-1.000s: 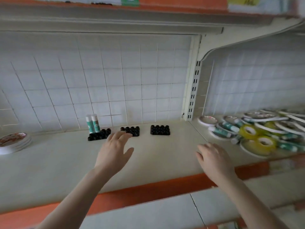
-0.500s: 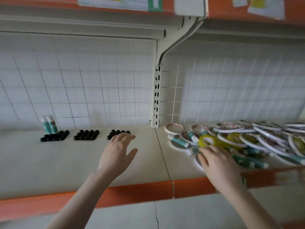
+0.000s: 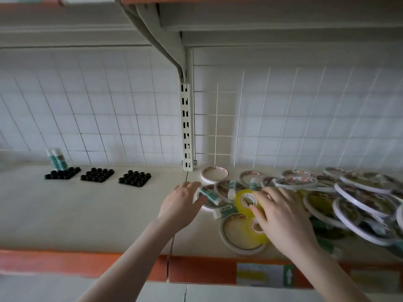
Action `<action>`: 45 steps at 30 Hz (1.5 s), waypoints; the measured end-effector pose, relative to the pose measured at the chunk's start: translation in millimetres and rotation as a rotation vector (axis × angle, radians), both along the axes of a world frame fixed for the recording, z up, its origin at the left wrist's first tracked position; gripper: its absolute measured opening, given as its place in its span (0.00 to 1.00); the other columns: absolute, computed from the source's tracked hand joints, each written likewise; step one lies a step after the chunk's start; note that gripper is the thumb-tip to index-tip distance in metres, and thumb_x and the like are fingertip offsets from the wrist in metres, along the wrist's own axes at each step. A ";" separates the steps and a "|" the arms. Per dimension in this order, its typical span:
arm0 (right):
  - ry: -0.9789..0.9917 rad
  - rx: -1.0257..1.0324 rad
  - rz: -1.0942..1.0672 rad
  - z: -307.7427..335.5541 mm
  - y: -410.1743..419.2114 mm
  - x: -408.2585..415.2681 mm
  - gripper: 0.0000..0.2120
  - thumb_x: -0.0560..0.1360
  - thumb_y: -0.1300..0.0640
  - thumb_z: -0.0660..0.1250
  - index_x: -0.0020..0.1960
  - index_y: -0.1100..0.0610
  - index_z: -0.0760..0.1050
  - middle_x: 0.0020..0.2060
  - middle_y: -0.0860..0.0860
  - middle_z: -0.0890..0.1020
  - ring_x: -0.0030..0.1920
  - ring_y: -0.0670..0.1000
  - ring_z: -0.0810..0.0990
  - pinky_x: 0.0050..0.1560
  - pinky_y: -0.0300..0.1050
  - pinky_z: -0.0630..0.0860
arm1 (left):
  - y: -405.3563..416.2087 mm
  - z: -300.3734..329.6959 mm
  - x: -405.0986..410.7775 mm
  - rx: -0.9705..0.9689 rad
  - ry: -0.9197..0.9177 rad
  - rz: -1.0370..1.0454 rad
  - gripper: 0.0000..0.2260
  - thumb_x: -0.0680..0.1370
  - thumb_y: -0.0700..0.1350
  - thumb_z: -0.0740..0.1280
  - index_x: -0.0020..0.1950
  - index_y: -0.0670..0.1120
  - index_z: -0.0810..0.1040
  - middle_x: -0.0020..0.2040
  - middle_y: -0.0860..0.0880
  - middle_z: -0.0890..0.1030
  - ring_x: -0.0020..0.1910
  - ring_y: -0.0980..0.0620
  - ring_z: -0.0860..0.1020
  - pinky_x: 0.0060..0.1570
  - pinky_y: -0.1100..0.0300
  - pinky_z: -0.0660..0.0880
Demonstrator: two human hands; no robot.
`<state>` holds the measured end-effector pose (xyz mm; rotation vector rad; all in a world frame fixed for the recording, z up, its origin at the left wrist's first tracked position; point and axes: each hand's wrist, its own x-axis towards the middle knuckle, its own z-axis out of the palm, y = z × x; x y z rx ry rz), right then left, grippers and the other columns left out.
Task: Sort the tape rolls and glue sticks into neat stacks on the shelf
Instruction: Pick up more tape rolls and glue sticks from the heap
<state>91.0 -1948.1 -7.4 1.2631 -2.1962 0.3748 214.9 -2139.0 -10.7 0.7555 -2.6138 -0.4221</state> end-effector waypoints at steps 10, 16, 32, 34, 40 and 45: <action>-0.139 0.215 0.043 1.9 -14.0 -5.4 0.26 0.73 0.39 0.63 0.65 0.53 0.71 0.55 0.49 0.79 0.57 0.52 0.76 0.59 0.48 0.73 | -2.1 -1.6 -29.8 0.104 0.000 0.099 0.16 0.79 0.53 0.60 0.63 0.46 0.72 0.57 0.45 0.78 0.55 0.44 0.76 0.50 0.53 0.73; -0.152 0.180 0.042 1.5 -17.3 -3.5 0.24 0.75 0.40 0.62 0.65 0.53 0.70 0.54 0.48 0.79 0.56 0.51 0.75 0.61 0.46 0.69 | -8.8 -2.3 -42.5 0.244 0.078 0.191 0.14 0.76 0.51 0.64 0.58 0.45 0.76 0.52 0.48 0.80 0.52 0.48 0.76 0.46 0.58 0.71; -0.221 0.019 0.067 2.8 -20.7 -0.1 0.26 0.61 0.47 0.76 0.56 0.56 0.79 0.42 0.50 0.81 0.41 0.52 0.81 0.36 0.43 0.77 | -1.9 34.0 -23.5 0.594 0.557 0.123 0.09 0.71 0.38 0.71 0.49 0.48 0.81 0.40 0.52 0.81 0.39 0.56 0.78 0.42 0.67 0.73; -0.243 -0.016 0.110 3.2 -26.0 1.9 0.25 0.61 0.48 0.77 0.54 0.56 0.79 0.40 0.49 0.80 0.39 0.52 0.80 0.34 0.41 0.75 | -4.5 41.8 -9.8 0.574 0.601 0.132 0.09 0.71 0.38 0.71 0.48 0.50 0.80 0.42 0.53 0.82 0.41 0.57 0.78 0.41 0.69 0.73; -0.382 0.017 0.199 5.6 -58.1 31.5 0.23 0.67 0.47 0.72 0.59 0.54 0.77 0.49 0.51 0.79 0.50 0.55 0.79 0.44 0.49 0.76 | -25.9 47.4 45.9 0.436 0.641 0.212 0.09 0.71 0.39 0.72 0.47 0.51 0.80 0.41 0.55 0.82 0.40 0.61 0.79 0.42 0.70 0.74; -0.382 0.054 0.253 4.1 -92.4 74.2 0.22 0.65 0.47 0.73 0.57 0.53 0.78 0.46 0.52 0.81 0.49 0.57 0.80 0.45 0.49 0.76 | -55.5 48.2 102.5 0.383 0.687 0.262 0.10 0.70 0.36 0.72 0.46 0.49 0.80 0.40 0.54 0.82 0.37 0.64 0.79 0.38 0.75 0.71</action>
